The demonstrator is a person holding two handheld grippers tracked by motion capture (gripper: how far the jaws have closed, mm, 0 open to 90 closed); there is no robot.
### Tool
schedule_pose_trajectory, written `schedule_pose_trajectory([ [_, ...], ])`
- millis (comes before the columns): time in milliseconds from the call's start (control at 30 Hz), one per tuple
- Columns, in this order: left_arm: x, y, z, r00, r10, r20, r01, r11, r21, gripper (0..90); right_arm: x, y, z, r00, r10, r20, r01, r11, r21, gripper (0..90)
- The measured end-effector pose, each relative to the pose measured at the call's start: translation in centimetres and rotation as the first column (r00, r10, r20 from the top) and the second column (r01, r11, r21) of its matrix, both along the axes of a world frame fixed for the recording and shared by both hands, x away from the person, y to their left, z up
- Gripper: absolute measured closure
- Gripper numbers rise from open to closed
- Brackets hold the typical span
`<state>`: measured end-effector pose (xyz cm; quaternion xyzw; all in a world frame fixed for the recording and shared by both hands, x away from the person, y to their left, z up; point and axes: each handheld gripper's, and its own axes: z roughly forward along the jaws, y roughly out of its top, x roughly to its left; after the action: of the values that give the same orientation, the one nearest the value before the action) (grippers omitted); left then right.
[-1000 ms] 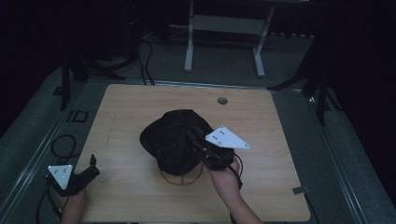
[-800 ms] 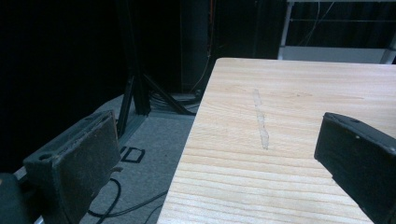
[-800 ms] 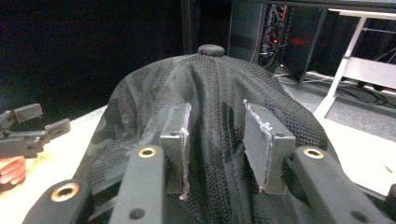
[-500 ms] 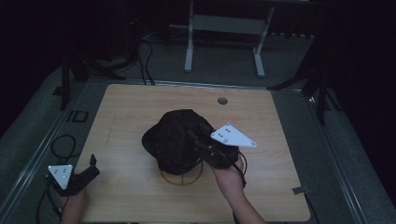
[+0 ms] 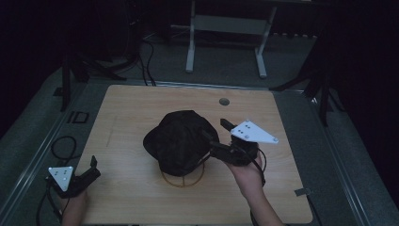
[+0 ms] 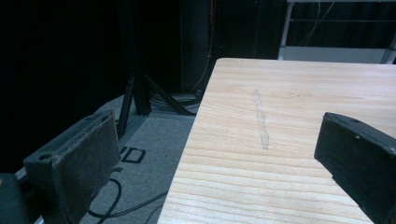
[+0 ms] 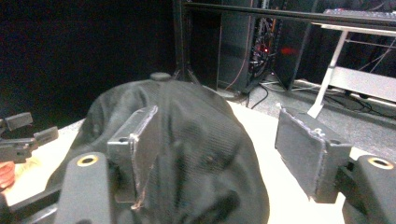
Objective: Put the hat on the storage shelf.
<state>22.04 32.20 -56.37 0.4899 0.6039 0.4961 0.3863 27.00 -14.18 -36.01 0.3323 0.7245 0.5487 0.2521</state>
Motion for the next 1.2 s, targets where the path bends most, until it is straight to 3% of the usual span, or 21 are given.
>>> schedule_pose_trajectory([
  [100,0.0,0.0,0.0,1.0,0.001,0.0,-0.001,1.0,0.003,0.6,0.2,-1.1,-0.2,0.9999,-0.007,-0.011,0.007,0.9997,0.025,24.2],
  [300,0.0,0.0,0.0,1.0,0.002,0.001,-0.002,1.0,0.003,0.6,0.5,-3.1,-0.9,0.9993,-0.037,0.002,0.037,0.9991,0.018,14.5],
  [467,0.0,-0.1,0.0,1.0,0.002,0.0,-0.002,1.0,0.004,0.6,0.7,-4.8,-1.9,0.9965,-0.082,0.013,0.082,0.9965,-0.014,13.7],
  [800,0.0,-0.1,0.0,1.0,0.002,-0.002,-0.002,1.0,0.006,0.6,1.4,-8.9,-4.8,0.99,-0.14,0.021,0.14,0.9901,-0.007,13.6],
  [1033,0.1,0.0,0.0,1.0,0.0,-0.002,0.0,1.0,0.003,0.6,1.7,-11.3,-7.9,0.9783,-0.207,-0.015,0.206,0.978,-0.032,13.7],
  [1200,0.0,-0.1,0.0,1.0,0.0,-0.001,0.0,1.0,0.005,0.6,2.0,-12.9,-9.7,0.9654,-0.258,-0.041,0.256,0.9658,-0.04,13.7],
])
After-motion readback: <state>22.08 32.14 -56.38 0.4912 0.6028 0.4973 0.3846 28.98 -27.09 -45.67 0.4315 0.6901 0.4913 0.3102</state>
